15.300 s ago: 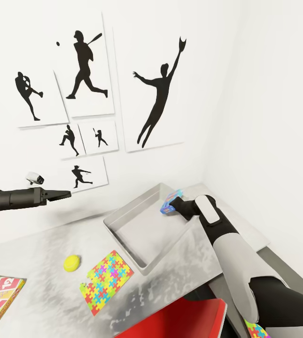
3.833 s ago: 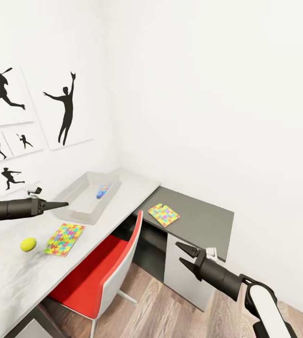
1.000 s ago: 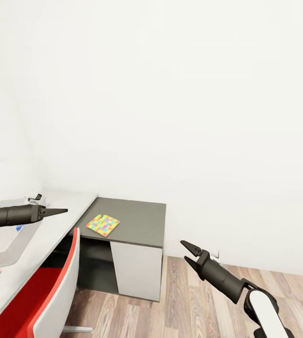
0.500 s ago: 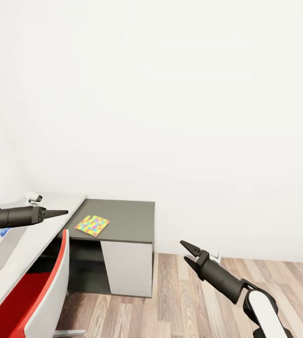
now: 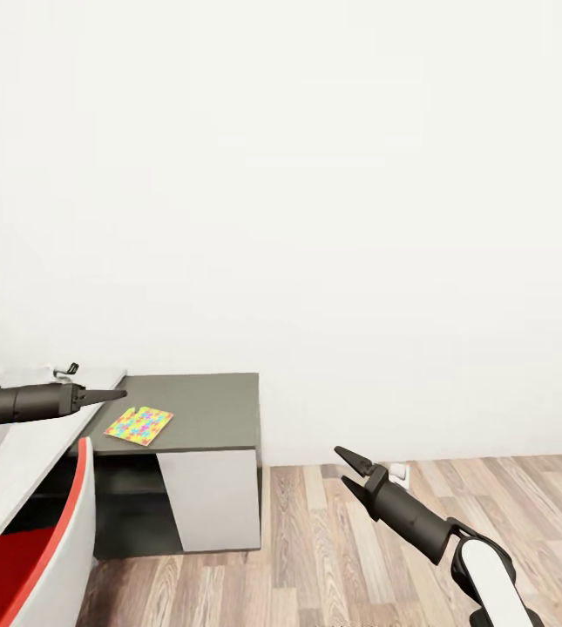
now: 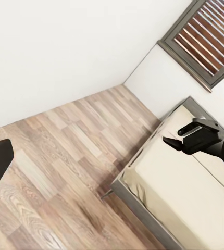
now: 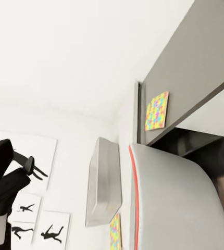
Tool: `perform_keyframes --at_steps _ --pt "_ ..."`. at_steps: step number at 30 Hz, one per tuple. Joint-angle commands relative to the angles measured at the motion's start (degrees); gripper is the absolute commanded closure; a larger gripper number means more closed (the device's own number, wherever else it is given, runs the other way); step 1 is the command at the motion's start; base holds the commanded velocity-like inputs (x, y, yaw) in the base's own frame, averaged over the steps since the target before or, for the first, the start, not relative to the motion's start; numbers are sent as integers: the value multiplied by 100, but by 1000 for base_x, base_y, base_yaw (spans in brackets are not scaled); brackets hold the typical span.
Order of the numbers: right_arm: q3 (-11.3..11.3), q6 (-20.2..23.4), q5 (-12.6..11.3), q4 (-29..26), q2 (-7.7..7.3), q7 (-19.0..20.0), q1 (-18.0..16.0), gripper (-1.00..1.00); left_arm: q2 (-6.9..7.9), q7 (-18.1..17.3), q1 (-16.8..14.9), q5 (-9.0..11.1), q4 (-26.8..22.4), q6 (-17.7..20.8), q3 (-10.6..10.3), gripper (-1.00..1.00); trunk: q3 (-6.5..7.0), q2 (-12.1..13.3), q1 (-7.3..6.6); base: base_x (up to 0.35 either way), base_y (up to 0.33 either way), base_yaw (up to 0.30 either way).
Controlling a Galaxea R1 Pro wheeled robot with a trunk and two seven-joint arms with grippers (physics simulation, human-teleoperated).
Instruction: Put all the toys in the child's room - the three board games (two on the bed and one on the table), the two jigsaw puzzles on the table, and the tennis ball on the table - inside the toy box on the table in the child's room.
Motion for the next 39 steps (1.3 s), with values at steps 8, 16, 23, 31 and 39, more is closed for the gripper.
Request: perform_keyframes --at_steps 8,16,23,31,39 --pt "-8 -59 22 2 -6 33 -7 -100 -2 -22 10 -1 5 54 0 -100 -14 -13 4 -1 0 -278" --pt "-4 -74 24 2 -3 26 -7 -100 -17 -22 20 -10 6 52 0 -100 -14 -13 4 0 0 -279" --pt "-6 -75 23 25 -4 22 -6 -100 -26 -22 23 -9 7 52 0 -100 -14 -13 4 -1 0 -279" --pt "-7 -75 24 67 -3 18 -6 -100 -34 -22 24 -17 7 52 -1 -100 -14 -13 4 -82 0 -279" --pt "-6 -152 24 144 -2 17 -6 -100 -32 -22 24 -18 13 45 0 -100 -14 -13 4 -35 0 -279"
